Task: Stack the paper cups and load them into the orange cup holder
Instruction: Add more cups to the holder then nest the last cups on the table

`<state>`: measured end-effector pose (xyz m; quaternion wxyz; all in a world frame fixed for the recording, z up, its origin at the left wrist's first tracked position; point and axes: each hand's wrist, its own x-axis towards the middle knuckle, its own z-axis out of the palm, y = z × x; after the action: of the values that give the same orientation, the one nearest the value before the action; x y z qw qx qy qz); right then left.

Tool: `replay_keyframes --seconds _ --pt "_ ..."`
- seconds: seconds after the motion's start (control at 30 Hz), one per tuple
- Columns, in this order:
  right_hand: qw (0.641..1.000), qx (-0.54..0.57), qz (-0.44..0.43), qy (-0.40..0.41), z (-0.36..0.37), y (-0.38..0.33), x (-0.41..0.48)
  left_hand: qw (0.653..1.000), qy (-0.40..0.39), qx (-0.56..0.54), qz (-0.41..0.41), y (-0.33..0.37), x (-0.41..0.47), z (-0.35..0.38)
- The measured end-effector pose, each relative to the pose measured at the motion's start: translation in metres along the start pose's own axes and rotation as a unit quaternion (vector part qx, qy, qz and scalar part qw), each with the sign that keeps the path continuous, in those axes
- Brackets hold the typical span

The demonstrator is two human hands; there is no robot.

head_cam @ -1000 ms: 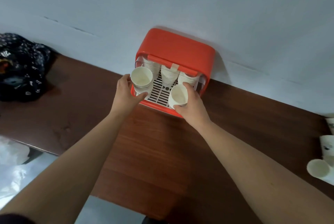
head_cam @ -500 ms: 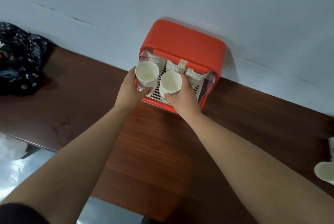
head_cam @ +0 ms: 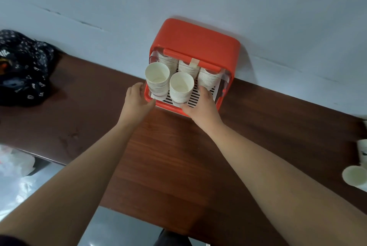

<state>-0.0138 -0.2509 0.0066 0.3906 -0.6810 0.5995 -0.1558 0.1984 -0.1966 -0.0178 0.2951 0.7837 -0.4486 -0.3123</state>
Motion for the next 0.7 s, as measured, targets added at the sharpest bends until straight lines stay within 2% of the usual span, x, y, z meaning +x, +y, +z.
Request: replay_keyframes --seconds 0.1,0.23,0.47,0.7 --pt "0.999 -0.034 0.009 -0.011 -0.026 0.026 -0.036 0.999 -0.018 0.042 -0.027 -0.004 -0.036 0.005" --pt "0.989 -0.115 0.093 -0.004 -0.076 0.083 -0.083 0.991 -0.084 0.103 -0.026 0.016 -0.075 0.03" --pt "0.973 -0.141 0.176 0.041 -0.2 0.194 -0.167 0.963 -0.189 0.161 0.101 0.118 -0.129 0.129" --pt "0.963 -0.119 0.198 0.138 -0.327 0.298 -0.258 0.921 -0.268 0.183 0.216 0.258 -0.203 0.283"
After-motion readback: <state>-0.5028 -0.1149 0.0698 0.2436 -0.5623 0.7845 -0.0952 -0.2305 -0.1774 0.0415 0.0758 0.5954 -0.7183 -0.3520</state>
